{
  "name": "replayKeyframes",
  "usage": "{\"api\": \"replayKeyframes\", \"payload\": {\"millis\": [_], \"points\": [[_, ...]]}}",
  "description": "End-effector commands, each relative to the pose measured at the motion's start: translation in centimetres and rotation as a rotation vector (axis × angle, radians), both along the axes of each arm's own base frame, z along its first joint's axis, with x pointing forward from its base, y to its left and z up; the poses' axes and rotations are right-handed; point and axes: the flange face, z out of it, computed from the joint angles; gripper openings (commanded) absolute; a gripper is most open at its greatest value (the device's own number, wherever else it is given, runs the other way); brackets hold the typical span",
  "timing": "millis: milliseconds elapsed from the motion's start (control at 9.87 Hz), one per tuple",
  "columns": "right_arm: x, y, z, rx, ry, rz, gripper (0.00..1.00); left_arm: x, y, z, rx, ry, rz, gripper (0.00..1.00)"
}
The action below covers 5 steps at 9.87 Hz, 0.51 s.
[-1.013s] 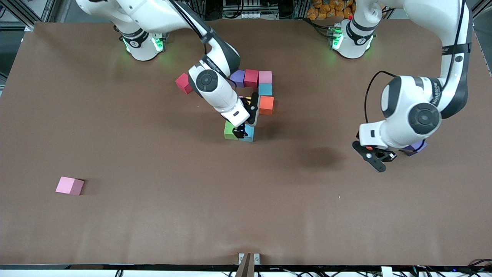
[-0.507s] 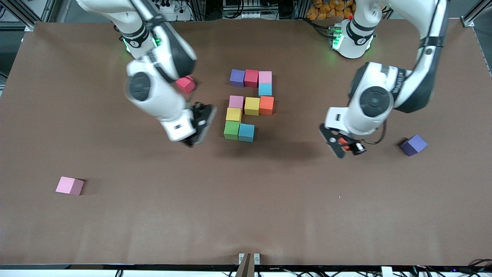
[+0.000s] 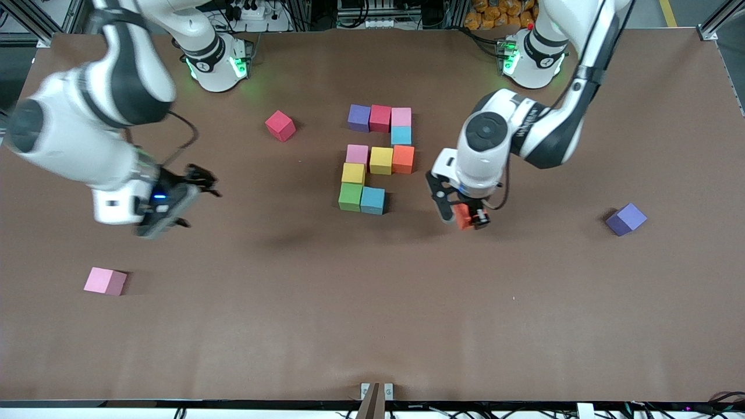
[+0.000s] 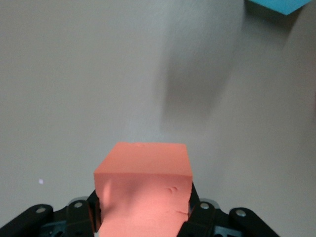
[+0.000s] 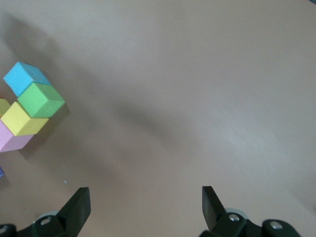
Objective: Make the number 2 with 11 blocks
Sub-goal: 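Carry the orange cube to the figure while the right gripper withdraws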
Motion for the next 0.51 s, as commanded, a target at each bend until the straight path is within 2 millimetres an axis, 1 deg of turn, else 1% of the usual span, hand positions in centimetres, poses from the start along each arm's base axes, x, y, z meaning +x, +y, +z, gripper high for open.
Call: {"api": "replayKeyframes", "payload": {"millis": [0,101,203,304,405], "points": [[-1.6,-5.7,1.6,-0.057,0.054,-0.167,1.00,-1.9,-0.7,-2.3,0.000,-0.038,-0.082,0.00],[-2.6,-7.1,3.7,-0.119,0.050,-0.234,1.00,-2.3,-1.5,-3.3,-0.005,-0.031,-0.118,0.00],[-3.7,-8.3,5.0,-0.141,0.072,-0.283,1.00,-2.9,-2.8,-4.3,-0.029,-0.042,-0.151,0.00],[-4.5,-9.4,5.8,-0.142,0.094,-0.335,1.00,-3.8,-4.5,-5.4,-0.044,-0.037,-0.174,0.00],[-5.6,-10.0,7.0,-0.180,0.112,-0.397,1.00,-4.2,-5.2,-5.8,-0.050,-0.034,-0.172,0.00]]}}
